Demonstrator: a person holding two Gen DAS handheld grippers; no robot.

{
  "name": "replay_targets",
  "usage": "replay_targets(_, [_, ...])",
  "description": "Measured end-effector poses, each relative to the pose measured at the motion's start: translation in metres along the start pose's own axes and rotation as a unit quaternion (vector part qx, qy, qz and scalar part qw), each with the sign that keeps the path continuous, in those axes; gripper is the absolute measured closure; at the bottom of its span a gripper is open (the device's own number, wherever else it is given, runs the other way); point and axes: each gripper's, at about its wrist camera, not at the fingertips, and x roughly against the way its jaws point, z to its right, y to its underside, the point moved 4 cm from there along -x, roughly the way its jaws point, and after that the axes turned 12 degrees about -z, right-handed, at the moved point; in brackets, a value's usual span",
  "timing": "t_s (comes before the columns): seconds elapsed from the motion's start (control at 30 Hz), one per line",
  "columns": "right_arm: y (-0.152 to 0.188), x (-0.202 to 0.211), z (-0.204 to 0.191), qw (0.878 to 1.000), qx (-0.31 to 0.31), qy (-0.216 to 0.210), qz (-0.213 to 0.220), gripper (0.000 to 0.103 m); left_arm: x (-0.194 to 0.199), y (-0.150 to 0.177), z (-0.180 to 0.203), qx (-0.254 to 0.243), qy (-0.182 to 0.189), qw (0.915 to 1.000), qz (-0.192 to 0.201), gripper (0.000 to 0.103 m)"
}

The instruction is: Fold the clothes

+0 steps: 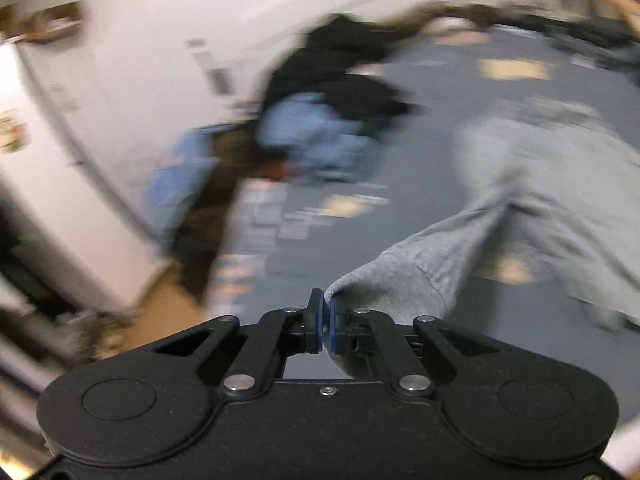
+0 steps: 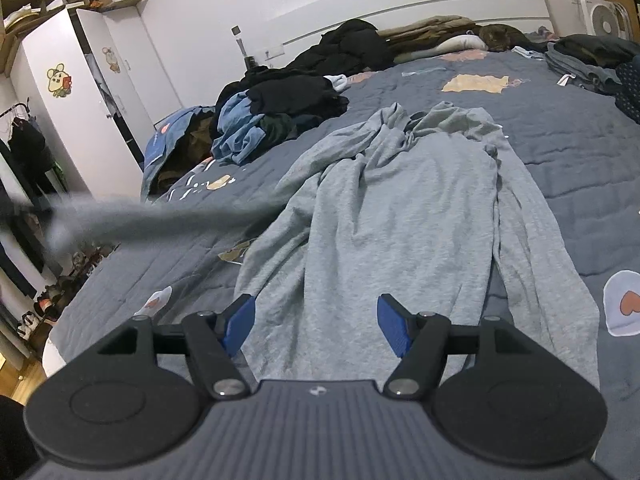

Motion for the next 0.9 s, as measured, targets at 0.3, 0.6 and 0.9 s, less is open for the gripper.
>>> replay_targets(0.3, [0.002, -0.014, 0.001, 1.0, 0.008, 0.018, -0.021, 0.036, -0.084, -0.022, -0.115, 0.144, -0.116, 0.9813, -0.053, 0.074])
replay_targets(0.6, [0.007, -0.013, -0.003, 0.998, 0.041, 0.018, -0.041, 0.036, -0.024, 0.054, 0.188, -0.183, 0.098, 0.9765, 0.058, 0.048])
replay_targets(0.9, [0.033, 0.001, -0.018, 0.984, 0.16, 0.034, -0.068, 0.036, -0.039, 0.093, 0.312, -0.27, 0.127, 0.9517, 0.072, 0.049])
